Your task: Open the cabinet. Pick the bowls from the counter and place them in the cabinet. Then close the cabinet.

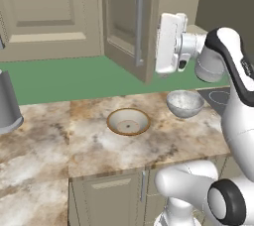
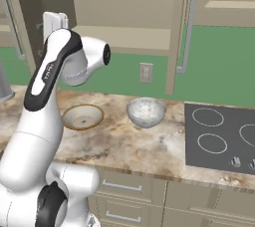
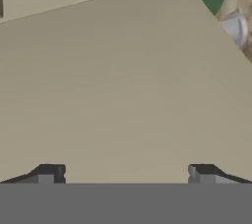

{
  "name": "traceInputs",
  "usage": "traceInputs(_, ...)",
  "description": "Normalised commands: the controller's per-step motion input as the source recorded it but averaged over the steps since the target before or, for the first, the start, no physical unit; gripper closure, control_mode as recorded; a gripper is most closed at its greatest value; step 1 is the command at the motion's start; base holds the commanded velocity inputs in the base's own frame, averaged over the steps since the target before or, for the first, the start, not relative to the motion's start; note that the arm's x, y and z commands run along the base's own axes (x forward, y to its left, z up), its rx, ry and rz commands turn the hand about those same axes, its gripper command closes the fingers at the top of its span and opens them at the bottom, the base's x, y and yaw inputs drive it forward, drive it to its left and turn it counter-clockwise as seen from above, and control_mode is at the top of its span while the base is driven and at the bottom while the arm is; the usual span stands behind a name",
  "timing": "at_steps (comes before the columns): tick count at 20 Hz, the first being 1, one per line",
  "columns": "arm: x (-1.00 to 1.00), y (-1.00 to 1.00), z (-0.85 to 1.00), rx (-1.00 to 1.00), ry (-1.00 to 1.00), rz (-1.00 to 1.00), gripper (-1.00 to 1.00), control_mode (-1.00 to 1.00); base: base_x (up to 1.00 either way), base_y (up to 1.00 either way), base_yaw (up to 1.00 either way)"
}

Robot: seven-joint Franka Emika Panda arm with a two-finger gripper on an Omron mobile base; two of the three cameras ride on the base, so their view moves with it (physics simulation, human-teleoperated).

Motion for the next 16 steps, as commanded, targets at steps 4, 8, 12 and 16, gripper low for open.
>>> traceInputs(4,-0.37,0.98,-0.02,0.06,0.0,0.08,-1.0,-1.0,0.0,0.0,0.0)
traceInputs(8,-0.08,1.0,-0.29,0.0,-0.01,0.0,-1.0,-1.0,0.0,0.0,0.0)
traceInputs(12,0.73,0.96,-0.43,0.0,0.02,-0.05,-1.0,-1.0,0.0,0.0,0.0)
traceInputs(16,0.41,0.31,-0.02,-0.08,0.0,-0.12,-1.0,-1.0,0.0,0.0,0.0)
